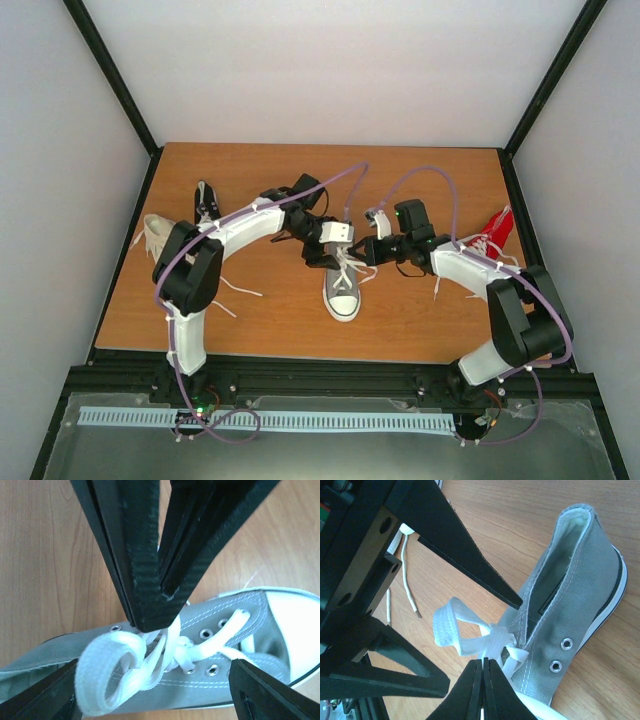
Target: Tie the shoes
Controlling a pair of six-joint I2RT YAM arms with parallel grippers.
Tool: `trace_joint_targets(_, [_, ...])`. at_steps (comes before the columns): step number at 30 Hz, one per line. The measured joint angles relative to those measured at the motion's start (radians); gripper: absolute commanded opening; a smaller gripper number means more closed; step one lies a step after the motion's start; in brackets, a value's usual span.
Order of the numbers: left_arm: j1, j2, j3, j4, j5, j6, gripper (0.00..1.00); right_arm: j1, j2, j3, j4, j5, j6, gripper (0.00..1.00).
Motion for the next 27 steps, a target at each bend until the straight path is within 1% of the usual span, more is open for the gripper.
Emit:
trace_joint_targets(4, [-0.008,0.007,-0.002,0.008,-0.045,0.098,0.78,0.000,0.008,0.000,0.000,0.000,-0.005,0.03])
trace_joint_targets(7, [-0.018,0.013,-0.008,0.030,-0.069,0.128,0.71,0.000,0.011,0.000,0.000,-0.001,-0.006,0.03])
trace_joint_targets(9, [-0.026,0.019,-0.009,0.049,-0.076,0.133,0.63,0.000,0.012,0.000,0.000,-0.001,-0.006,0.03])
trace_joint_targets(14, [-0.037,0.033,-0.009,0.090,-0.085,0.132,0.40,0.000,0.012,0.000,0.000,-0.001,-0.006,0.03])
trace_joint_targets(15, [-0.038,0.035,-0.009,0.090,-0.085,0.129,0.32,0.000,0.012,0.000,0.000,0.000,-0.006,0.03])
trace_joint_targets(17, [-0.039,0.037,-0.009,0.092,-0.087,0.131,0.25,0.000,0.012,0.000,0.000,0.000,-0.006,0.03])
trace_joint_targets(21, [-0.039,0.037,-0.009,0.092,-0.088,0.122,0.17,0.000,0.012,0.000,-0.001,0.000,-0.011,0.03])
trace_joint_targets(27, [-0.033,0.037,0.008,0.068,-0.074,0.092,0.12,0.000,0.012,0.000,-0.011,0.003,-0.022,0.03])
